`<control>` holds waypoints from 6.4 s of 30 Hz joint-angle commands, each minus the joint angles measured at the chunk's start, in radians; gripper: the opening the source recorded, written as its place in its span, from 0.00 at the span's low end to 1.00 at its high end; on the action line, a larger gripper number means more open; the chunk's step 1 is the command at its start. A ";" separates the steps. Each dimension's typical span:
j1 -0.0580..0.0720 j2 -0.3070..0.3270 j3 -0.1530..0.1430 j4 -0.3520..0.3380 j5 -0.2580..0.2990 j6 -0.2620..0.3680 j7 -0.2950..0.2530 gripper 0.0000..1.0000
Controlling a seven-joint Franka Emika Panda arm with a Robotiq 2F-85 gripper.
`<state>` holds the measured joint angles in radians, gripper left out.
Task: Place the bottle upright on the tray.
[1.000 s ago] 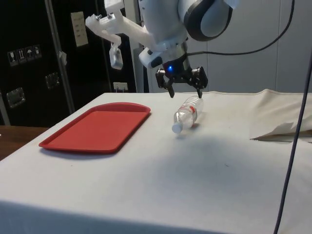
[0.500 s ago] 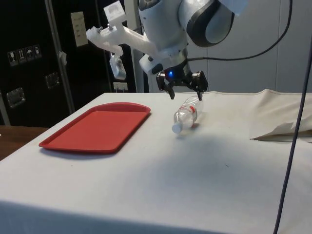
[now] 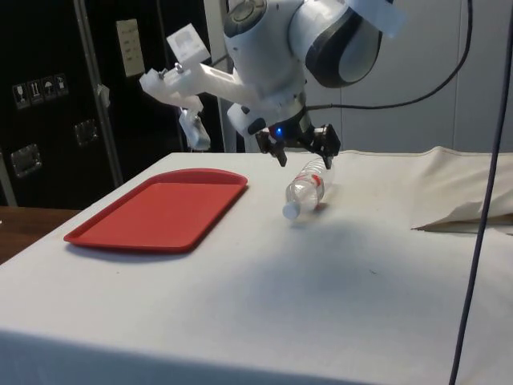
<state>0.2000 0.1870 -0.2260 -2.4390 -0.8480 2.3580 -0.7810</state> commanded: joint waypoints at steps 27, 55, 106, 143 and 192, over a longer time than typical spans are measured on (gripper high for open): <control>0.004 0.105 0.050 0.060 -0.103 -0.090 0.151 1.00; 0.024 0.232 0.101 0.132 -0.193 -0.234 0.310 1.00; 0.027 0.335 0.125 0.201 -0.225 -0.346 0.372 1.00; 0.029 0.396 0.145 0.253 -0.222 -0.380 0.422 1.00; 0.025 0.389 0.160 0.255 -0.217 -0.413 0.421 0.35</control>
<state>0.2260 0.5720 -0.0670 -2.1830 -1.0660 1.9360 -0.3630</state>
